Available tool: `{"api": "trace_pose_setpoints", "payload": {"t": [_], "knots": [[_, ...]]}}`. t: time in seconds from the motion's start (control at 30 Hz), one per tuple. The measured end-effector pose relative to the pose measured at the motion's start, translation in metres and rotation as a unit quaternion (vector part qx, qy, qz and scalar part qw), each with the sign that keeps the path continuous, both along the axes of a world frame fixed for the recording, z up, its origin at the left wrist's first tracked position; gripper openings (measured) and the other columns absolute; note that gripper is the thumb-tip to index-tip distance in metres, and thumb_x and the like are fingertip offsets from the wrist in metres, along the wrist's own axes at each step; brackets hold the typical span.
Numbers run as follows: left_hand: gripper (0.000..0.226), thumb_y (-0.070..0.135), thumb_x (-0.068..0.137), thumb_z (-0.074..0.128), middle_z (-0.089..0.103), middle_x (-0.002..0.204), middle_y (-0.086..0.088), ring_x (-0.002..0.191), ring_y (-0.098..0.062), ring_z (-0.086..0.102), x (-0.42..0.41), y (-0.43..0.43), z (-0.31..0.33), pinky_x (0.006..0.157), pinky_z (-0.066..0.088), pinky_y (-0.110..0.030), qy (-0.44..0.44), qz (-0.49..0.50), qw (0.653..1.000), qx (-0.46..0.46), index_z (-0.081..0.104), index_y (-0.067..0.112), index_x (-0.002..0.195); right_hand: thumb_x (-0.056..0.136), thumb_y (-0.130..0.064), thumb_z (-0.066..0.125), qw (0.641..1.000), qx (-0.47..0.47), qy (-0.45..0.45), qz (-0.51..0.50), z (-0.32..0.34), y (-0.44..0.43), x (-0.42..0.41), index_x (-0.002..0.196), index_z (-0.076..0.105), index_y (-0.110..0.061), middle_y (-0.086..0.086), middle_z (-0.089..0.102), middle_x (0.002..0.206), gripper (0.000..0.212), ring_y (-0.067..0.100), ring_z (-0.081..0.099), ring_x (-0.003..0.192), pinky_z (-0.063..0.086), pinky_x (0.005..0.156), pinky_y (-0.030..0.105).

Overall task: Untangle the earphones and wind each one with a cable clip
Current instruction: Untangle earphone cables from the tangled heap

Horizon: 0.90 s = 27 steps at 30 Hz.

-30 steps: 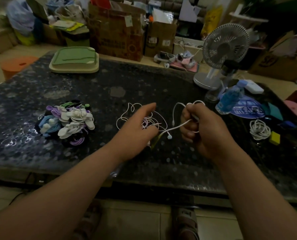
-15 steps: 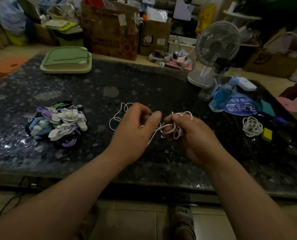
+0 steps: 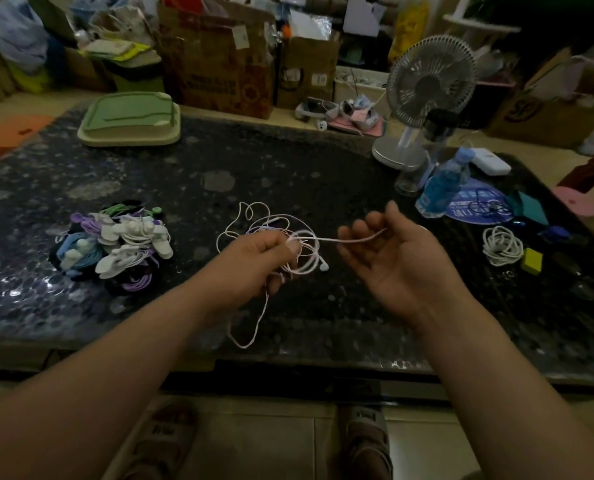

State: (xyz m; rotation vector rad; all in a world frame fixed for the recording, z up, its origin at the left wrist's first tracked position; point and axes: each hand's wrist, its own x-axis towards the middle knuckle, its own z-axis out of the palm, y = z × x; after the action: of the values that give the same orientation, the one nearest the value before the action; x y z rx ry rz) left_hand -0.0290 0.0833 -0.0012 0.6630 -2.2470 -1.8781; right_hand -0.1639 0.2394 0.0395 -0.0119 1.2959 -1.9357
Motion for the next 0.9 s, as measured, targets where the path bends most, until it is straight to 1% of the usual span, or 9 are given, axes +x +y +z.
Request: {"api": "trace_pose_setpoints", "payload": {"t": [0.13,0.27,0.37,0.47,0.57,0.67,0.73,0.83,0.9], "knots": [[0.021,0.022,0.108,0.051,0.069,0.088,-0.006,0.054,-0.011,0.049,0.004,-0.021,0.002,0.041,0.024,-0.016,0.087,0.074,0.983,0.143,0.061,0.014,0.091,0.11,-0.043,0.044,0.988,0.146,-0.004,0.045,-0.018,0.001,0.002,0.086,0.058,-0.016,-0.001,0.05,0.058,0.039,0.015,0.063,0.052,0.05,0.049,0.027],[0.022,0.024,0.11,0.048,0.07,0.08,-0.002,0.048,-0.01,0.043,0.003,-0.036,0.007,0.039,0.024,-0.017,0.158,0.174,0.965,0.115,0.059,0.016,0.092,0.111,-0.032,0.045,0.942,0.239,0.065,0.224,-0.027,0.013,0.008,0.094,0.057,-0.01,0.002,0.05,0.055,0.031,0.014,0.054,0.043,0.032,0.035,0.019],[0.024,0.026,0.11,0.049,0.061,0.068,0.0,0.045,-0.009,0.039,0.002,-0.034,0.009,0.041,0.029,-0.018,0.145,0.148,0.977,0.052,0.058,0.016,0.09,0.106,-0.029,0.057,0.8,0.352,0.214,0.437,-0.039,0.029,0.019,0.095,0.062,-0.007,0.005,0.065,0.071,0.025,0.022,0.071,0.063,0.049,0.047,0.024],[0.026,0.024,0.109,0.051,0.051,0.064,-0.001,0.047,-0.005,0.04,-0.002,-0.019,0.009,0.045,0.033,-0.015,0.107,0.065,0.992,-0.003,0.059,0.013,0.087,0.089,-0.039,0.077,0.68,0.424,0.355,0.481,-0.048,0.028,0.029,0.118,0.069,-0.02,-0.001,0.067,0.11,0.035,0.02,0.074,0.09,0.065,0.075,0.034],[0.029,0.023,0.109,0.051,0.051,0.061,0.001,0.049,-0.003,0.043,-0.004,-0.009,0.011,0.048,0.037,-0.012,0.09,0.024,0.995,-0.034,0.062,0.017,0.083,0.074,-0.048,0.087,0.626,0.424,0.449,0.476,-0.041,0.022,0.032,0.122,0.064,-0.032,-0.008,0.062,0.117,0.056,0.009,0.069,0.091,0.062,0.081,0.032],[0.035,0.026,0.109,0.053,0.052,0.062,0.002,0.053,-0.004,0.043,-0.004,-0.009,0.011,0.05,0.038,-0.015,0.086,0.002,0.996,-0.027,0.071,0.03,0.079,0.085,-0.047,0.074,0.589,0.431,0.513,0.452,-0.042,0.019,0.029,0.115,0.065,-0.031,-0.006,0.059,0.115,0.035,0.015,0.063,0.104,0.056,0.091,0.036],[0.033,0.028,0.108,0.055,0.053,0.062,0.003,0.056,-0.006,0.044,-0.004,-0.009,0.009,0.051,0.039,-0.015,0.069,-0.012,0.997,-0.04,0.074,0.032,0.081,0.093,-0.031,0.057,0.628,0.397,0.563,0.363,-0.038,0.015,0.031,0.114,0.068,-0.026,-0.001,0.062,0.117,0.024,0.02,0.062,0.113,0.053,0.097,0.039],[0.023,0.026,0.106,0.057,0.056,0.063,0.008,0.057,-0.002,0.049,-0.004,-0.005,0.008,0.055,0.041,-0.015,0.051,-0.039,0.994,-0.087,0.074,0.017,0.095,0.101,-0.016,0.048,0.876,0.239,0.34,0.246,-0.02,0.006,0.035,0.112,0.072,-0.024,-0.002,0.077,0.106,0.028,0.017,0.072,0.104,0.058,0.088,0.033],[0.022,0.025,0.105,0.058,0.058,0.062,0.013,0.056,0.001,0.049,-0.005,-0.003,0.007,0.054,0.041,-0.013,0.048,-0.052,0.992,-0.102,0.072,0.011,0.095,0.106,-0.022,0.048,0.94,0.145,0.208,0.23,-0.012,0.005,0.036,0.113,0.071,-0.016,0.002,0.078,0.09,0.025,0.02,0.075,0.082,0.059,0.075,0.03]]}}
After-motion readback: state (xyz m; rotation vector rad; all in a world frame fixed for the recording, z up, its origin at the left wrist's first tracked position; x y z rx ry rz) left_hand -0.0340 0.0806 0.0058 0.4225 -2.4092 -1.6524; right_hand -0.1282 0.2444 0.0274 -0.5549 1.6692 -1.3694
